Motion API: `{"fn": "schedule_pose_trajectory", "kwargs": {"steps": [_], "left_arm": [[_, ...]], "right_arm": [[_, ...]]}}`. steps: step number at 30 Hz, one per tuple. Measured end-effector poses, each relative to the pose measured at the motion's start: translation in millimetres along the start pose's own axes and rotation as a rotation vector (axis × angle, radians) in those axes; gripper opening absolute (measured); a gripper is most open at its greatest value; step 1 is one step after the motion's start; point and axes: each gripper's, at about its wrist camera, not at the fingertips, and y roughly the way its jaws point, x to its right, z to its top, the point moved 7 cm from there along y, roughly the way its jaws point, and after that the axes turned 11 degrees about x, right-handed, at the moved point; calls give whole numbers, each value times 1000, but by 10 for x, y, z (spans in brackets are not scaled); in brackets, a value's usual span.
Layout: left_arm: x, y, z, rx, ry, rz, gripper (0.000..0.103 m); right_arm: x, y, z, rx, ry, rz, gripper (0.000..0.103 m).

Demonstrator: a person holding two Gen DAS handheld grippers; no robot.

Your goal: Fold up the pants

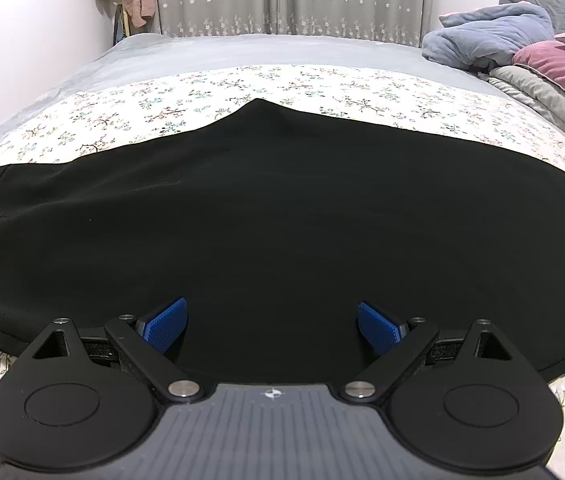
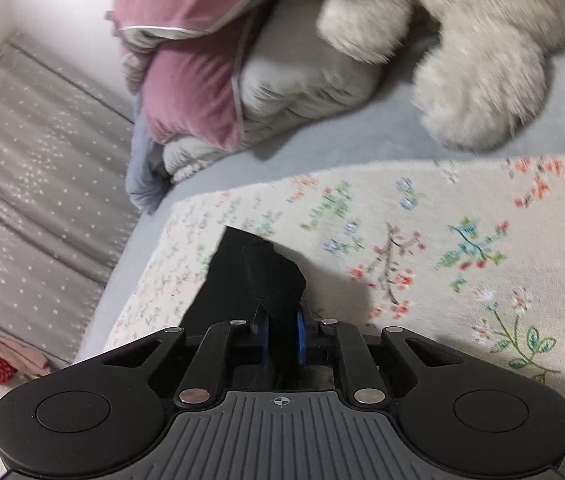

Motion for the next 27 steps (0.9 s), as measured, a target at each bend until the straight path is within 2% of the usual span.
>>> {"fn": "schedule_pose_trajectory", "kwargs": {"steps": [8, 10, 16, 18, 20, 23, 27], "left_arm": [[42, 21, -1, 1, 7, 1, 97], [47, 33, 10, -2, 4, 4, 97], [150, -45, 180, 32, -22, -34, 97], [241, -99, 251, 49, -26, -74, 97], [344, -139, 295, 46, -66, -150, 97], [487, -143, 326, 19, -195, -281, 97], [733, -97, 304, -22, -335, -424, 98]], "right_arm": [[17, -5, 41, 12, -25, -29, 12], [-60, -43, 50, 32, -78, -14, 12], [-589, -205, -80, 135, -381, 69, 12], [-768, -235, -186, 150, -483, 104, 12], [-959, -274, -352, 166, -613, 148, 12], [-1267, -378, -753, 182, -838, 248, 12], [-1570, -597, -1612, 140, -1216, 421, 12]]}}
